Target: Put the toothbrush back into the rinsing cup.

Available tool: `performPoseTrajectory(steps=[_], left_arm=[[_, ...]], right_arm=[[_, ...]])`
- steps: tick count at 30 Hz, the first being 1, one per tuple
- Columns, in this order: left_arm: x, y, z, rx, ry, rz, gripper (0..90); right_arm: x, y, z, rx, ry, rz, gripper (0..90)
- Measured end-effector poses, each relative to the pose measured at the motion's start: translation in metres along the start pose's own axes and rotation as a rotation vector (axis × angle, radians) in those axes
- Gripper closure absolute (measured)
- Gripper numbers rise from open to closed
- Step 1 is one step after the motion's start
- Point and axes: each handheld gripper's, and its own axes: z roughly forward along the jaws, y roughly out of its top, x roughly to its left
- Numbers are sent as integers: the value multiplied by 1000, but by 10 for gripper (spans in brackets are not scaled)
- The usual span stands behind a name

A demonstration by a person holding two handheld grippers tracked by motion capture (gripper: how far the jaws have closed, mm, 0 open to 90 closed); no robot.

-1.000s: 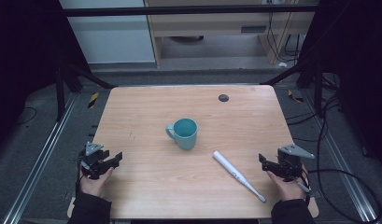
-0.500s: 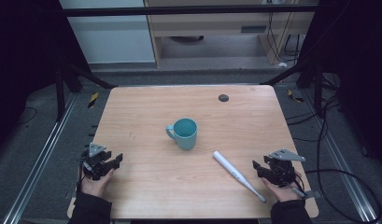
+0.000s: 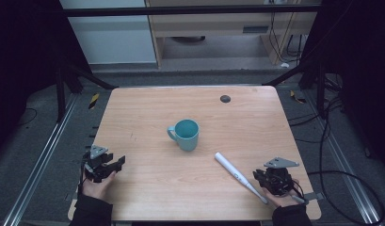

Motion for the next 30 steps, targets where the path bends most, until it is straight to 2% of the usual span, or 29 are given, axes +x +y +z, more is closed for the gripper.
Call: performPoseTrajectory(steps=[2,15,30], left_arm=[[-1,0,1,11,-2,7,458],[-2,0,1,18,-4,11,457],[-2,0,2,26,-6,13,454]], right_arm=[[4,-1,3,23,17,-21,829],[10,-3,14,81,49,-48,872],[14,-3,14,82,73,-62,861]])
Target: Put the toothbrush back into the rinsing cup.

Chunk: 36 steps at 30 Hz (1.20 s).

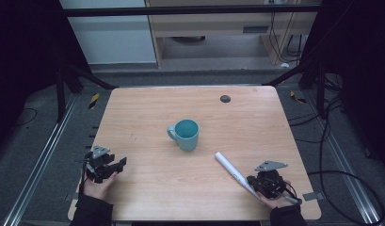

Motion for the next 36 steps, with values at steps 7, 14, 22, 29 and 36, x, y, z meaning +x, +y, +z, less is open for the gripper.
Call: performPoseTrajectory(steps=[7,14,22,29,36], left_arm=[[0,0,0,1,1,0,454],[0,0,0,3,2,1,454],[0,0,0,3,4,0,454],[0,0,0,4,4,1,452],[0,0,0,4,5,0,451]], right_arm=[[5,0,1,0,16,-14,861],[11,2,3,0,33,-30,861],[16,3,5,0,56,-39,862],[19,4,6,3,64,-49,861],[25,5,8,5,78,-58,859]])
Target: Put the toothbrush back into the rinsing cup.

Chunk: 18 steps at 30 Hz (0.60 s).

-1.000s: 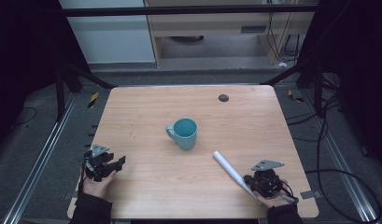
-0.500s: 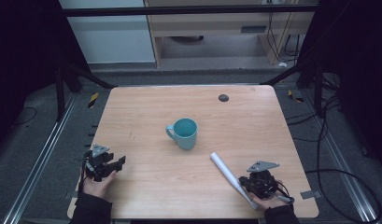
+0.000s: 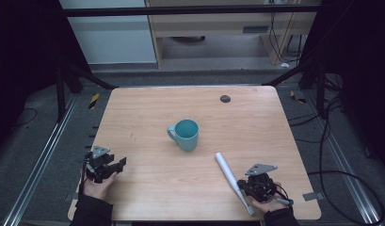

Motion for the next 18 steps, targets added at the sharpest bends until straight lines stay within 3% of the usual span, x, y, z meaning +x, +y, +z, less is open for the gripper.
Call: performPoseTrajectory(steps=[18], left_arm=[[0,0,0,1,2,1,451]], right_arm=[[10,5,6,-9,43,-22,862]])
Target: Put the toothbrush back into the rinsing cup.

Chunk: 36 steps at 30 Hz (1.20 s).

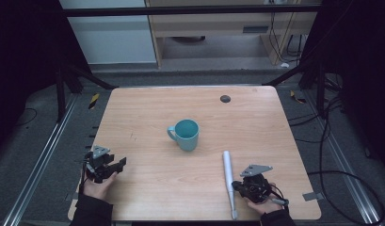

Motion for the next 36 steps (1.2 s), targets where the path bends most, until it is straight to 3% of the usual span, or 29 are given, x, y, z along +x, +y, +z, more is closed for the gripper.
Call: performPoseTrajectory(steps=[23,29,32,33,36], left_arm=[[0,0,0,2,1,0,450],[1,0,1,3,1,0,450],[1,0,1,3,0,0,450],[1,0,1,3,0,-1,450],[1,0,1,5,-3,-2,450]], right_arm=[[12,6,8,4,45,-32,862],[12,10,8,-16,63,-23,863],[8,13,4,-51,50,-10,867],[3,17,2,-77,20,5,871],[-3,21,1,-98,-12,19,873]])
